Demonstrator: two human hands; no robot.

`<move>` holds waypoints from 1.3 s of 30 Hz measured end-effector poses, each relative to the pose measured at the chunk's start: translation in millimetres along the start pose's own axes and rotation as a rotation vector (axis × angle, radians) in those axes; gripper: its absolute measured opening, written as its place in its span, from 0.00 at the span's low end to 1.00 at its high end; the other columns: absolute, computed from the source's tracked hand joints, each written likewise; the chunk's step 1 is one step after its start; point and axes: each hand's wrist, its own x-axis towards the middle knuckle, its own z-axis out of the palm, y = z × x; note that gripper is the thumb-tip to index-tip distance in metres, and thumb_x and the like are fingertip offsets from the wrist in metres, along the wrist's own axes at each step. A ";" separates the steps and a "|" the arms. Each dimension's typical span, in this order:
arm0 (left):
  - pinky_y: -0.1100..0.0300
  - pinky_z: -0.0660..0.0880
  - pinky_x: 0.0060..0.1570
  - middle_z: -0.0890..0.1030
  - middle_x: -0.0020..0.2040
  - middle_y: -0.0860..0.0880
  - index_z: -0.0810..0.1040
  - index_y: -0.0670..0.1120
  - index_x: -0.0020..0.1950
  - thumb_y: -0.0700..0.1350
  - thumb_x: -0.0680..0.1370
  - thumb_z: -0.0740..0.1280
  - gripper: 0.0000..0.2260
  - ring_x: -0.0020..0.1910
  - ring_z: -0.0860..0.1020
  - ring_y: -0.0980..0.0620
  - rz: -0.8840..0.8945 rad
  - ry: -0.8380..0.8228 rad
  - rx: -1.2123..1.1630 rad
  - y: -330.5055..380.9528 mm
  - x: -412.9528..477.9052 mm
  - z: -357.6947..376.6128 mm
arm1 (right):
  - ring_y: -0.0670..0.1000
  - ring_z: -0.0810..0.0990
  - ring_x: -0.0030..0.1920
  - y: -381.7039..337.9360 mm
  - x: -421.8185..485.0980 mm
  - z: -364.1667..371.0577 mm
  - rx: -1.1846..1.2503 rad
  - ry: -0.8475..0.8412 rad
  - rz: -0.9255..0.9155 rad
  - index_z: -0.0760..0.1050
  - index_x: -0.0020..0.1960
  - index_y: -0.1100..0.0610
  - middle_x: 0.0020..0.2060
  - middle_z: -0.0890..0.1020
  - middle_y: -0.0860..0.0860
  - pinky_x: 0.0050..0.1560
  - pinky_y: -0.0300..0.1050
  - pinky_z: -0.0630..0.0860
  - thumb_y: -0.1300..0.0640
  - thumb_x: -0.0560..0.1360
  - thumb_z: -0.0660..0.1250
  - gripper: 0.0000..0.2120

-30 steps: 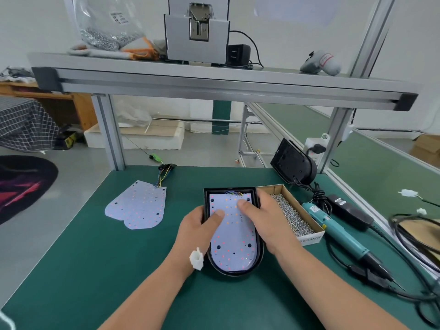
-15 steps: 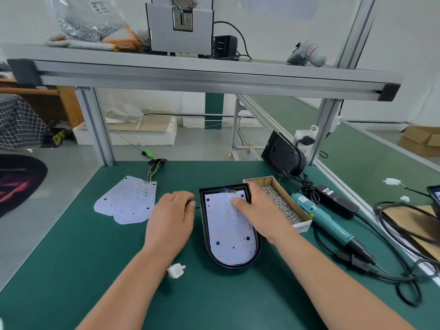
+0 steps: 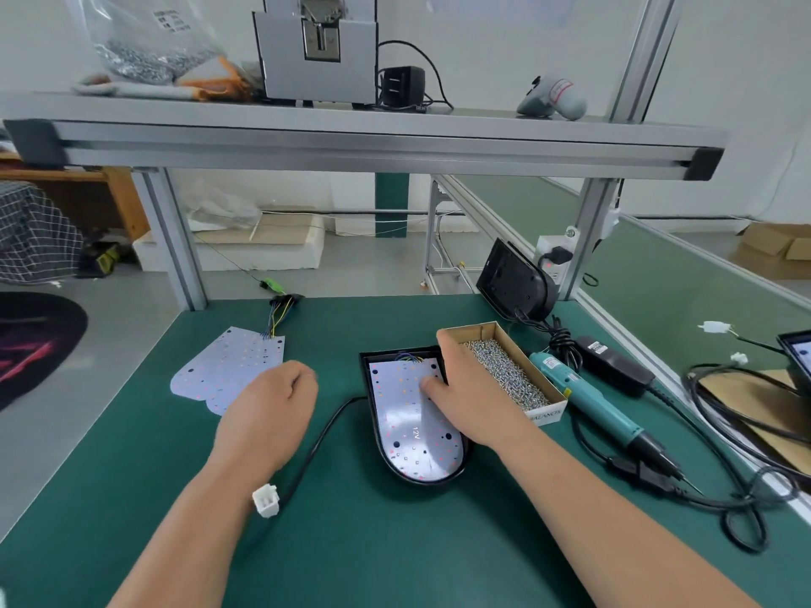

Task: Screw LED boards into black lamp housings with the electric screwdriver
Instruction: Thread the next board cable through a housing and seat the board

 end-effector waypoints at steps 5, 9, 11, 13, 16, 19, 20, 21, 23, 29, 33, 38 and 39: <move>0.56 0.66 0.37 0.71 0.35 0.52 0.68 0.52 0.43 0.63 0.75 0.63 0.15 0.32 0.69 0.50 -0.131 -0.389 0.319 -7.7 -11.0 -38.4 | 0.58 0.72 0.59 -2.1 -1.3 -1.4 0.013 -0.025 0.003 0.66 0.65 0.58 0.58 0.74 0.53 0.53 0.50 0.68 0.56 0.81 0.64 0.14; 0.62 0.72 0.30 0.84 0.33 0.50 0.74 0.47 0.48 0.66 0.67 0.70 0.25 0.29 0.76 0.51 -0.171 -0.585 0.250 -2.7 -18.0 -51.2 | 0.51 0.62 0.79 2.1 -1.2 -4.5 -0.001 -0.025 0.000 0.58 0.83 0.57 0.80 0.64 0.53 0.68 0.37 0.57 0.54 0.83 0.65 0.31; 0.61 0.74 0.29 0.87 0.38 0.48 0.76 0.45 0.54 0.61 0.67 0.74 0.25 0.29 0.78 0.50 -0.184 -0.676 0.234 -3.6 -19.2 -56.4 | 0.50 0.65 0.77 5.2 0.7 -10.8 0.019 -0.006 0.006 0.62 0.80 0.53 0.77 0.68 0.50 0.69 0.40 0.59 0.50 0.83 0.66 0.28; 0.60 0.76 0.30 0.88 0.40 0.49 0.77 0.46 0.55 0.54 0.68 0.75 0.21 0.30 0.80 0.50 -0.158 -0.730 0.257 -5.4 -19.8 -59.5 | 0.49 0.72 0.59 10.2 3.3 -18.8 -0.003 0.007 -0.003 0.67 0.65 0.46 0.58 0.73 0.44 0.63 0.44 0.66 0.47 0.81 0.67 0.16; 0.60 0.77 0.33 0.88 0.40 0.51 0.77 0.52 0.54 0.48 0.69 0.74 0.16 0.32 0.81 0.52 -0.103 -0.707 0.284 -8.8 -18.3 -54.9 | 0.45 0.76 0.49 9.5 -2.6 -25.9 -0.032 -0.052 0.015 0.69 0.71 0.47 0.50 0.77 0.37 0.55 0.45 0.73 0.42 0.78 0.68 0.24; 0.60 0.75 0.32 0.87 0.40 0.50 0.76 0.56 0.54 0.46 0.72 0.72 0.13 0.32 0.80 0.52 -0.044 -0.670 0.226 -5.5 -15.8 -42.0 | 0.43 0.78 0.43 9.5 -15.9 -19.8 -0.088 -0.111 -0.017 0.68 0.70 0.41 0.41 0.81 0.43 0.48 0.50 0.77 0.44 0.76 0.65 0.23; 0.61 0.74 0.32 0.87 0.39 0.50 0.75 0.56 0.55 0.44 0.73 0.71 0.13 0.31 0.79 0.52 -0.030 -0.643 0.182 -4.1 -14.2 -36.1 | 0.44 0.78 0.40 11.3 -18.9 -17.7 -0.085 -0.108 -0.027 0.69 0.63 0.41 0.39 0.80 0.45 0.45 0.53 0.79 0.46 0.75 0.65 0.17; 0.61 0.74 0.32 0.87 0.38 0.48 0.75 0.56 0.55 0.42 0.74 0.69 0.13 0.29 0.79 0.50 -0.027 -0.602 0.125 -2.8 -12.3 -29.1 | 0.46 0.78 0.36 13.1 -21.2 -17.6 -0.053 -0.111 -0.019 0.69 0.57 0.41 0.37 0.80 0.47 0.40 0.54 0.80 0.48 0.75 0.65 0.12; 0.62 0.76 0.32 0.86 0.34 0.46 0.76 0.55 0.54 0.38 0.77 0.65 0.12 0.26 0.79 0.49 -0.064 -0.454 -0.002 0.2 -8.5 -12.6 | 0.50 0.80 0.29 15.5 -23.7 -20.6 0.080 -0.165 0.042 0.69 0.55 0.41 0.35 0.82 0.51 0.28 0.49 0.79 0.49 0.74 0.65 0.11; 0.58 0.78 0.38 0.85 0.35 0.49 0.85 0.49 0.50 0.39 0.81 0.67 0.09 0.32 0.85 0.50 -0.063 -0.040 -0.187 10.8 2.3 29.8 | 0.55 0.80 0.27 18.4 -29.1 -22.9 0.323 -0.207 0.117 0.74 0.59 0.44 0.34 0.82 0.51 0.24 0.45 0.73 0.51 0.72 0.65 0.15; 0.50 0.78 0.42 0.81 0.45 0.47 0.84 0.47 0.57 0.40 0.83 0.62 0.11 0.42 0.79 0.45 0.091 0.079 0.170 9.8 9.8 41.0 | 0.53 0.76 0.26 19.7 -27.2 -27.3 0.464 -0.200 0.123 0.79 0.56 0.41 0.34 0.81 0.52 0.22 0.42 0.69 0.54 0.74 0.64 0.13; 0.53 0.70 0.34 0.70 0.53 0.45 0.80 0.51 0.68 0.40 0.84 0.59 0.16 0.35 0.75 0.44 0.074 0.130 0.343 11.7 6.6 47.6 | 0.54 0.77 0.27 18.5 -30.9 -27.1 0.551 -0.231 0.096 0.79 0.59 0.47 0.35 0.83 0.52 0.22 0.42 0.71 0.55 0.75 0.66 0.14; 0.54 0.68 0.32 0.70 0.53 0.46 0.80 0.51 0.69 0.41 0.84 0.60 0.16 0.33 0.74 0.45 0.074 0.137 0.385 10.9 5.9 47.0 | 0.54 0.79 0.28 17.5 -32.4 -24.0 0.519 -0.251 0.088 0.77 0.59 0.47 0.35 0.84 0.51 0.23 0.44 0.73 0.55 0.75 0.66 0.13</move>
